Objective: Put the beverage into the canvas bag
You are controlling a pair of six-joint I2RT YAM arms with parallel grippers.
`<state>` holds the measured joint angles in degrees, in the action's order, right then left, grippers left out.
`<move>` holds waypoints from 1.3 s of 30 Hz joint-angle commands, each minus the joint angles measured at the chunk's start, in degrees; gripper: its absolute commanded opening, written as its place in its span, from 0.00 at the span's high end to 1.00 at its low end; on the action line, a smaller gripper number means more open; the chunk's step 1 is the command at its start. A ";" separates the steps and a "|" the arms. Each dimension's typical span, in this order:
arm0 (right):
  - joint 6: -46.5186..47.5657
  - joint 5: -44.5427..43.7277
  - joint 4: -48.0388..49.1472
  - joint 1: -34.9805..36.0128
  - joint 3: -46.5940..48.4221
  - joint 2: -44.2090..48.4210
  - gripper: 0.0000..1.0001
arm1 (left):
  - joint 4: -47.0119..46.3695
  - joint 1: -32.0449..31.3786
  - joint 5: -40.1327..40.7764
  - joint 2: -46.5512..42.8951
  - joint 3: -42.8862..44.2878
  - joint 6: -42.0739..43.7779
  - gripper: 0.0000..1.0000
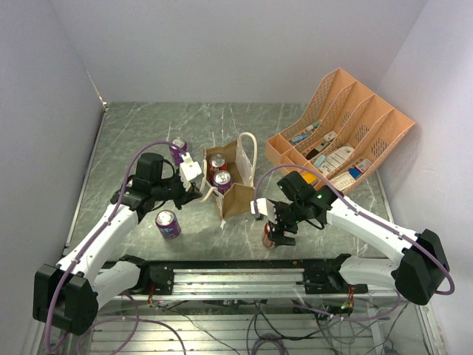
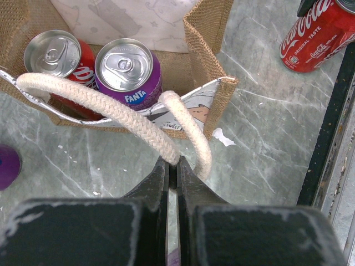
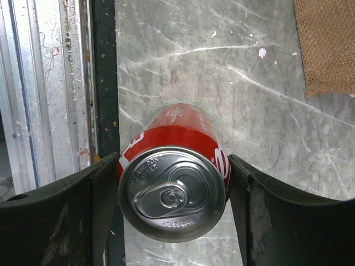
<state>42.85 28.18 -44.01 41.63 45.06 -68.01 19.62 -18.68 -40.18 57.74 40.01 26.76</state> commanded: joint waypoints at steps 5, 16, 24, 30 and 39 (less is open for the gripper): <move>-1.10 0.65 3.33 -0.02 -1.18 1.66 0.40 | -0.27 0.22 -1.30 -1.54 -0.11 1.60 0.93; 1.27 0.35 2.43 0.02 4.44 0.85 0.59 | 0.55 0.22 -0.99 -1.43 0.46 2.77 0.93; 1.58 4.22 -1.65 0.20 15.28 -2.15 0.64 | 0.63 0.24 -0.40 -1.70 -0.47 3.82 0.93; 1.62 8.16 -4.56 0.13 24.20 -3.03 0.67 | 1.01 0.23 -0.16 -0.39 0.53 4.17 0.93; -2.30 9.50 -0.38 0.28 33.35 -3.40 0.69 | 0.77 0.22 -0.95 -1.17 0.30 3.82 0.93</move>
<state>43.03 34.98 -49.19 41.69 74.04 -71.70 20.18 -18.68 -40.10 57.54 39.99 29.58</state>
